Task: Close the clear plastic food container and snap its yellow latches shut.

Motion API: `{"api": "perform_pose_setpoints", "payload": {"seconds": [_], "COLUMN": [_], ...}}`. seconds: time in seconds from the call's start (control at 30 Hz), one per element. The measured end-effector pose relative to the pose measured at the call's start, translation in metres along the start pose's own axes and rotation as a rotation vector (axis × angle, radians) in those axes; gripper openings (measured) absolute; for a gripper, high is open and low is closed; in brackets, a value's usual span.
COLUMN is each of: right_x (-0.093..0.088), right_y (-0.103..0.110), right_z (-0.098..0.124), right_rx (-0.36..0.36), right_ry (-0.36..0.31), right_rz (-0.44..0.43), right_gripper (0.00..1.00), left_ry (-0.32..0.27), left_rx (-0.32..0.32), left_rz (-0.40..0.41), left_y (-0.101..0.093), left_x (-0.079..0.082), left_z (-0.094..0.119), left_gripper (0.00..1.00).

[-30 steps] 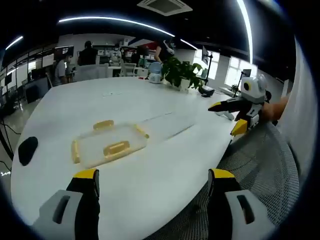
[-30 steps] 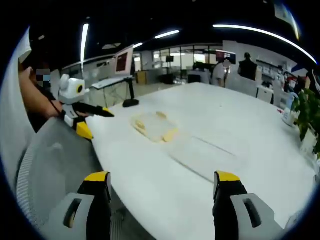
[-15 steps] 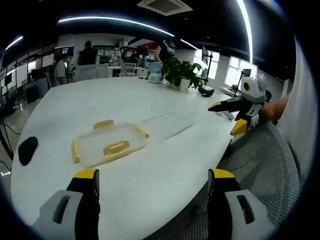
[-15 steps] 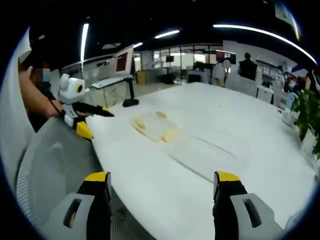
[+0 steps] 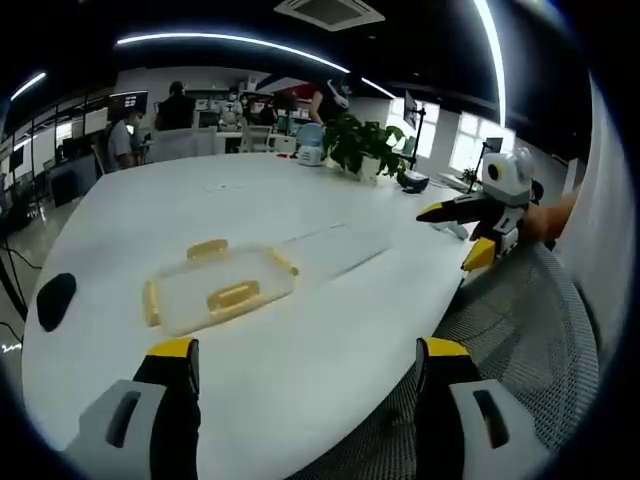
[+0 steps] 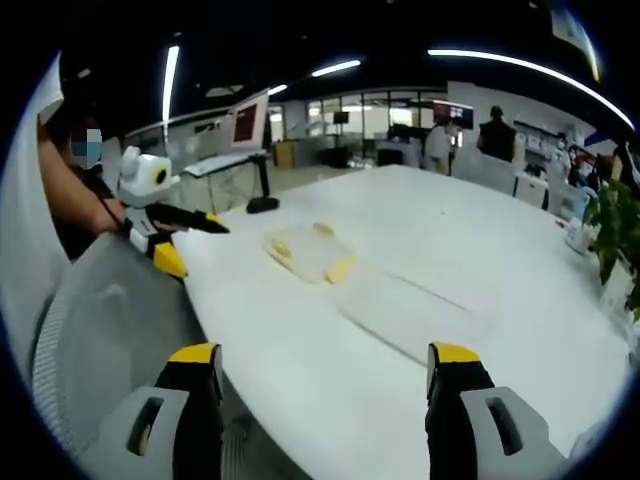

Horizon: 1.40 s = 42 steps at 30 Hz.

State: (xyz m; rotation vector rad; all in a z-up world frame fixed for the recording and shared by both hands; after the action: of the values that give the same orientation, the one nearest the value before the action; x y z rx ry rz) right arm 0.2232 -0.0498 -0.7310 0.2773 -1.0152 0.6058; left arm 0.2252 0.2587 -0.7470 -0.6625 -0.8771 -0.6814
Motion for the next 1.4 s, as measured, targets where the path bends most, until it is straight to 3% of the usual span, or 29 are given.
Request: {"api": "perform_pose_setpoints", "payload": {"seconds": [0.9, 1.4], "right_x": [0.004, 0.011], "right_y": [0.0, -0.003], "right_z": [-0.001, -0.015], "right_rx": [0.013, 0.037], "right_ry": [0.02, 0.041], "right_rz": [0.079, 0.138], "right_gripper": [0.83, 0.78], "left_ry": [0.013, 0.041], "left_rx": [0.003, -0.012], "left_rz": [-0.037, -0.061], "left_y": [0.001, 0.015], "left_x": [0.005, 0.004], "left_z": [0.004, 0.003], "left_gripper": [0.9, 0.89]}}
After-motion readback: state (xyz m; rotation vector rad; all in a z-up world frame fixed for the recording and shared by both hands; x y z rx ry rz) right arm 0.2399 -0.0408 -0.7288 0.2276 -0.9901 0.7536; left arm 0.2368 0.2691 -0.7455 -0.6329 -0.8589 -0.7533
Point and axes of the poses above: the point that each gripper's makers call its tool centre point, and the gripper's own axes: z roughly backward along the fingers, y roughly to its left, x roughly out of its top, the point moved 8 cm from there along z, roughly backward along the fingers, and after that the axes turned 11 degrees about -x, right-handed, at the moved point
